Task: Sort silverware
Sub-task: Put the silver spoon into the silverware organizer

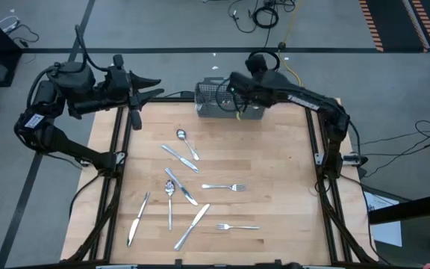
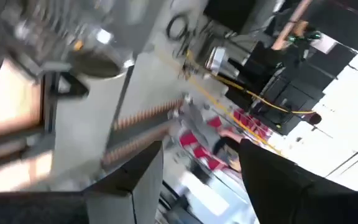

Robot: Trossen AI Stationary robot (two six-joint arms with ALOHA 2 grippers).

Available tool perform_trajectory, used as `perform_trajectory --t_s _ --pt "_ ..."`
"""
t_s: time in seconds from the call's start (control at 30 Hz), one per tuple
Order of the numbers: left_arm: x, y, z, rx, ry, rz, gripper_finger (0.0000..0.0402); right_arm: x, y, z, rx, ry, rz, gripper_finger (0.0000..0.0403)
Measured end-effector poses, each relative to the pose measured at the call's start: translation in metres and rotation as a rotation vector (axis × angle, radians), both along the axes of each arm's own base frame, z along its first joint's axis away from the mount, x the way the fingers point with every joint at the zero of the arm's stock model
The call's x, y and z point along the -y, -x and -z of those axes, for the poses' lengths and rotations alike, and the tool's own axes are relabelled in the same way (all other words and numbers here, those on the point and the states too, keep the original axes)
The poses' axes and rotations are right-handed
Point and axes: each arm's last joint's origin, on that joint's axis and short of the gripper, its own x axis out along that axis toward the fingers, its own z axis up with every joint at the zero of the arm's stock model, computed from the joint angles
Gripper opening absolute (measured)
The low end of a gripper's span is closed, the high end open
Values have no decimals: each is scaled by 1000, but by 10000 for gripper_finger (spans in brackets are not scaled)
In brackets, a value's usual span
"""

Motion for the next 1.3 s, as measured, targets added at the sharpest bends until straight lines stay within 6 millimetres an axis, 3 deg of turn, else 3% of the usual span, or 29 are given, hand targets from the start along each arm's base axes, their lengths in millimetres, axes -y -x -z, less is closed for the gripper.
perform_trajectory --t_s 0.13,0.23,0.4,0.47,0.67,0.8,0.97,1.3 --pt "2 -2 6 -33 23 59 102 -15 15 -56 288 -35 5 198" --pt "3 -13 27 -150 47 114 102 -34 43 -98 519 -104 -13 199" --pt "-3 -49 97 -431 57 59 102 -67 95 -135 754 -141 -48 199" --pt "-13 -64 129 -434 153 -34 102 -79 117 -147 887 -162 -19 199" --pt "-47 -84 218 -186 711 -394 102 -102 165 -169 1159 -186 34 199" --pt "-55 -83 265 -166 921 -533 109 -110 186 -176 1233 -183 32 199" --pt "-62 -80 299 -187 1087 -701 132 -113 197 -179 1278 -187 39 199" --pt "-71 -95 335 -260 1301 -828 202 -113 194 -178 1272 -215 28 199"
